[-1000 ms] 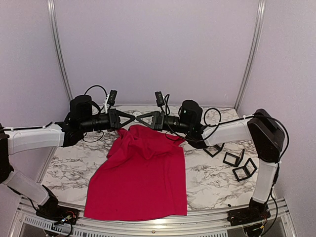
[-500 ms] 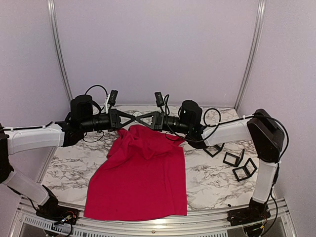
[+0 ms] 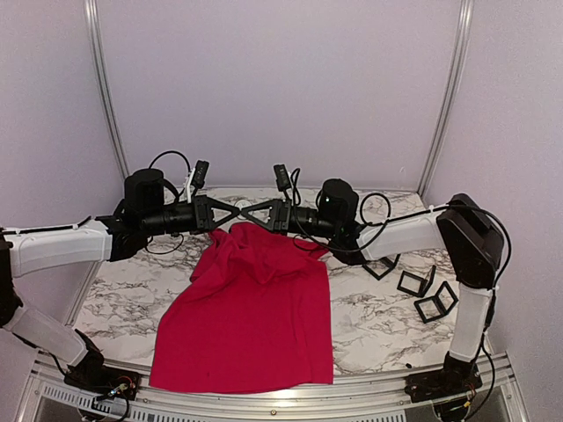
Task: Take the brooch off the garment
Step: Close the brooch at the center of the board.
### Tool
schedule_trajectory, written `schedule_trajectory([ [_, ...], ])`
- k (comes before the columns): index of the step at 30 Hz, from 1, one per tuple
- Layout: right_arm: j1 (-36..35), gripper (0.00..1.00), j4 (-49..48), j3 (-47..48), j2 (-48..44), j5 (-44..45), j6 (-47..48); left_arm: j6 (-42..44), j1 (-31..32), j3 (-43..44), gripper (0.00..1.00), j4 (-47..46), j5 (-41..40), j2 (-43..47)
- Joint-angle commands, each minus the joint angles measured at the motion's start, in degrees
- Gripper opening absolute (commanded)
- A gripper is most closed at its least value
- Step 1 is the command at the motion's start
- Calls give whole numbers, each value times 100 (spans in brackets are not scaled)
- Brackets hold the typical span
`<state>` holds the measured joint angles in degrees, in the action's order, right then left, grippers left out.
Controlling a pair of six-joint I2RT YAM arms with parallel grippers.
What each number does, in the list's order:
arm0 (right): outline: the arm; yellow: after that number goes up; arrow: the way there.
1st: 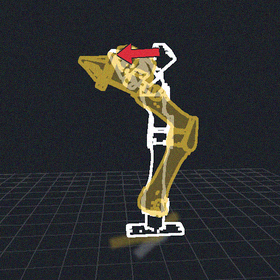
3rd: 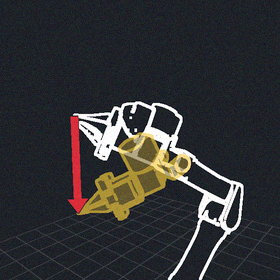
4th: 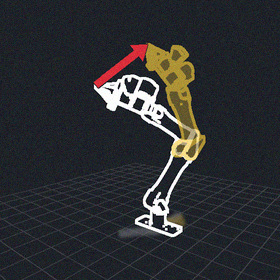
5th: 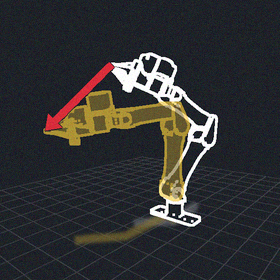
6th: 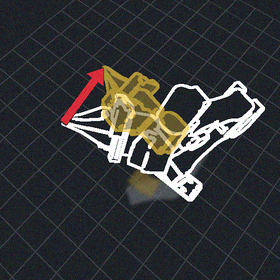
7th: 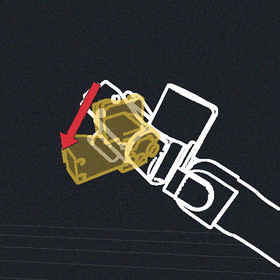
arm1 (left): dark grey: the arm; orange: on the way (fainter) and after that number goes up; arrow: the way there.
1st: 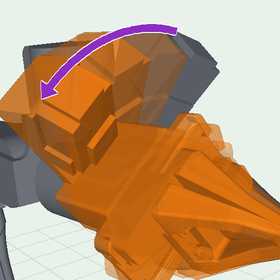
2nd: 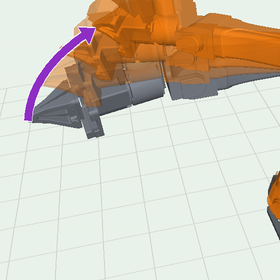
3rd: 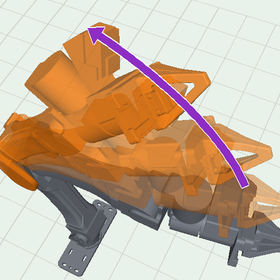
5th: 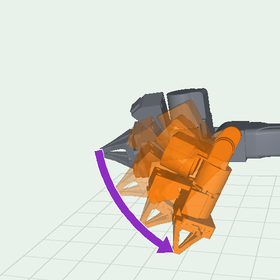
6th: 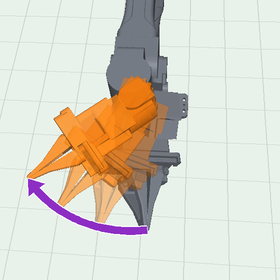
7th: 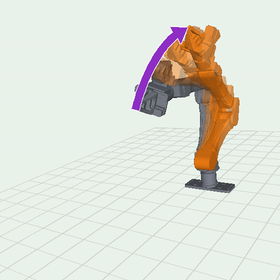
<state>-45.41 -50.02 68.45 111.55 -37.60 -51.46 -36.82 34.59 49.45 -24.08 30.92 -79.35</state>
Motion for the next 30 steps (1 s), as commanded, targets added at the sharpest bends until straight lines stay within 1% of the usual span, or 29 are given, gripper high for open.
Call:
schedule_trajectory([
  [1, -82, 9, -43, 200, 107, 56, -10, 80, 136, 57, 0, 114, 82, 187],
  [9, -78, 13, -25, 147, 11, 208, 98, -96, 136, -93, 0, 2, -230, 297],
  [15, -82, 14, 10, 108, -59, 287, 148, -151, 136, -194, 0, -70, -326, 368],
  [30, -78, 12, -52, 182, 57, 170, -29, 78, 144, -137, 0, -19, -122, 473],
])
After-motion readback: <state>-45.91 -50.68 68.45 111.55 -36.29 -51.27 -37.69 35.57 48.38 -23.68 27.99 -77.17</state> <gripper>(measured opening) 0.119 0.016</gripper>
